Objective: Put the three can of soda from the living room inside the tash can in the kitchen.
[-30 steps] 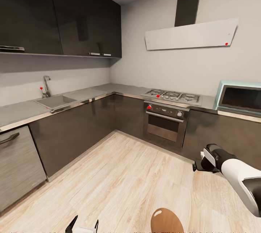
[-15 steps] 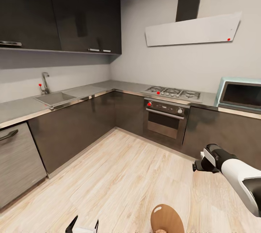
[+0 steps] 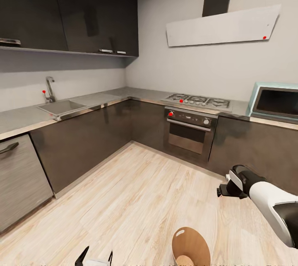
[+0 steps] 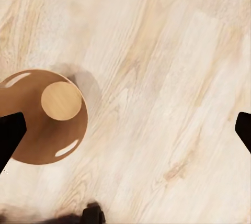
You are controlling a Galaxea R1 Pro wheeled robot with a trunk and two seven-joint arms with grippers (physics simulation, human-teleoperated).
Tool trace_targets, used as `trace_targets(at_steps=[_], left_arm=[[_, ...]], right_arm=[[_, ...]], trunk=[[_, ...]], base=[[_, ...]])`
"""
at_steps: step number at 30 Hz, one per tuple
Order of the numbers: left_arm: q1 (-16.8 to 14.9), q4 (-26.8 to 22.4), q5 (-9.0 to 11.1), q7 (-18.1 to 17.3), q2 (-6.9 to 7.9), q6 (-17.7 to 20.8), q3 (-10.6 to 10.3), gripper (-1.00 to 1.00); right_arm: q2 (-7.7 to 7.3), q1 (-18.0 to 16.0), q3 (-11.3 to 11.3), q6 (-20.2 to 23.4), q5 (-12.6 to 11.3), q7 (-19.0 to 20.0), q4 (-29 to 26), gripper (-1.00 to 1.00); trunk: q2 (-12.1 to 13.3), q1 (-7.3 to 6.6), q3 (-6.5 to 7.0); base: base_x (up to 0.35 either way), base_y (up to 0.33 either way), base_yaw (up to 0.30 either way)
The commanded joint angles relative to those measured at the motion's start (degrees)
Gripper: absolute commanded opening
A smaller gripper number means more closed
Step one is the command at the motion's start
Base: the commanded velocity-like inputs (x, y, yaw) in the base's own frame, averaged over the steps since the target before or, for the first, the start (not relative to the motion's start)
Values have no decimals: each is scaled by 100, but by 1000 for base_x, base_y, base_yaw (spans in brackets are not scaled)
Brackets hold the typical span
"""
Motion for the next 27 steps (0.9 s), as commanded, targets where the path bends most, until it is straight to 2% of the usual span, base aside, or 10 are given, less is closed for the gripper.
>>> trace_targets(at_steps=[1, 3, 4, 9, 12, 27], left_arm=[[0, -1, 0, 0, 0, 0, 0, 100], [0, 1, -1, 1, 0, 0, 0, 100], [0, -2, -1, 1, 0, 0, 0, 100], [0, -3, -2, 1, 0, 0, 0, 100], [0, -3, -1, 0, 0, 0, 0, 100], [0, -4, -2, 0, 0, 0, 0, 100]], right_arm=[[45, 0, 10, -2, 21, -9, 3, 100], [170, 6, 13, -5, 25, -34, 7, 100], [316, 13, 18, -7, 28, -55, 6, 100], [493, 14, 20, -8, 33, -74, 4, 100], [627, 16, 19, -3, 32, -250, 3, 100], [575, 20, 0, -10, 36, -327, 3, 100]], trunk=[[-42, 22, -27], [-122, 66, -81], [-162, 88, -108], [-363, 198, -242], [-483, 264, -322], [-1085, 594, -724]], base=[[0, 0, 0], [0, 0, 0], [0, 0, 0], [0, 0, 0], [0, 0, 0], [0, 0, 0]])
